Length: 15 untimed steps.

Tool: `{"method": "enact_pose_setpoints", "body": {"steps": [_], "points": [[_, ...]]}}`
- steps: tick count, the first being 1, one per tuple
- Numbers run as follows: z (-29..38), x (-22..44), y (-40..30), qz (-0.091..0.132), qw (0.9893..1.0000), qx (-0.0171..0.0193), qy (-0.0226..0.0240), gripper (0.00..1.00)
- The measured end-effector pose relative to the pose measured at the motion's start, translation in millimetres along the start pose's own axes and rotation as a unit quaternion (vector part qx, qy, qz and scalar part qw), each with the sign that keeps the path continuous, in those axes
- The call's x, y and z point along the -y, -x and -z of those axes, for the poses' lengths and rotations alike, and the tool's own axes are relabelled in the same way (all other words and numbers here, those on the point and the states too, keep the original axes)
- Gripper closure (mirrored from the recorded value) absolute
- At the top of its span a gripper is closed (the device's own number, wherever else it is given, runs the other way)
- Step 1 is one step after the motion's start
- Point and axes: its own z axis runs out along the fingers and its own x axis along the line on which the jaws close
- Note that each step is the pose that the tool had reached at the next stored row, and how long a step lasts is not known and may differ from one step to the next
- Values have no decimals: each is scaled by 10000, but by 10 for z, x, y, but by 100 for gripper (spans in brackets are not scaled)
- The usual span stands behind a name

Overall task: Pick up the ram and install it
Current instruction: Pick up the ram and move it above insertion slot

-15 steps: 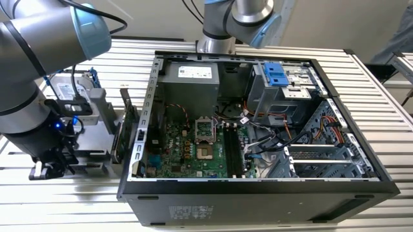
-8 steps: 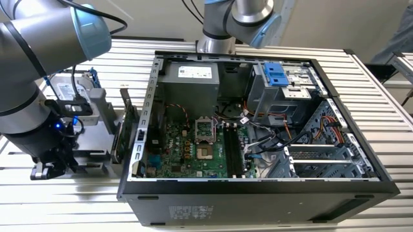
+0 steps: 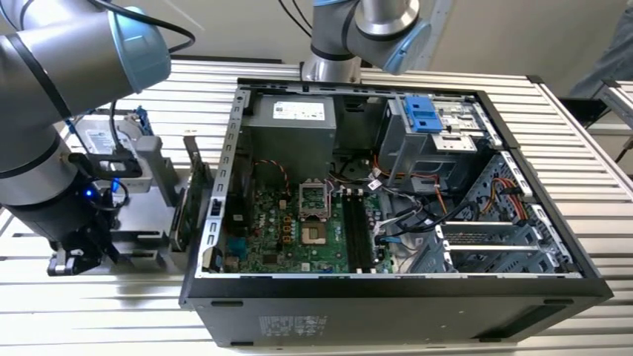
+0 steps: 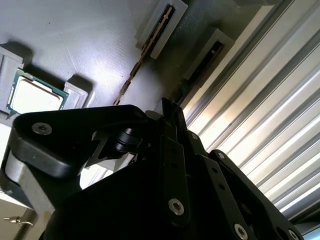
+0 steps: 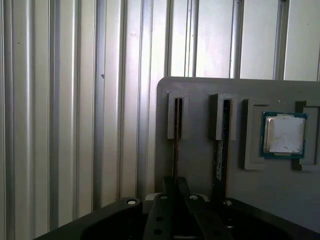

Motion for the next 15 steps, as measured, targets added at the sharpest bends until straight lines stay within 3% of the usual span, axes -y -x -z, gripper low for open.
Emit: {"method": "enact_pose_setpoints", "body": {"steps": [15], "points": [[-7, 0, 0, 0, 10000, 0, 0, 100]]}}
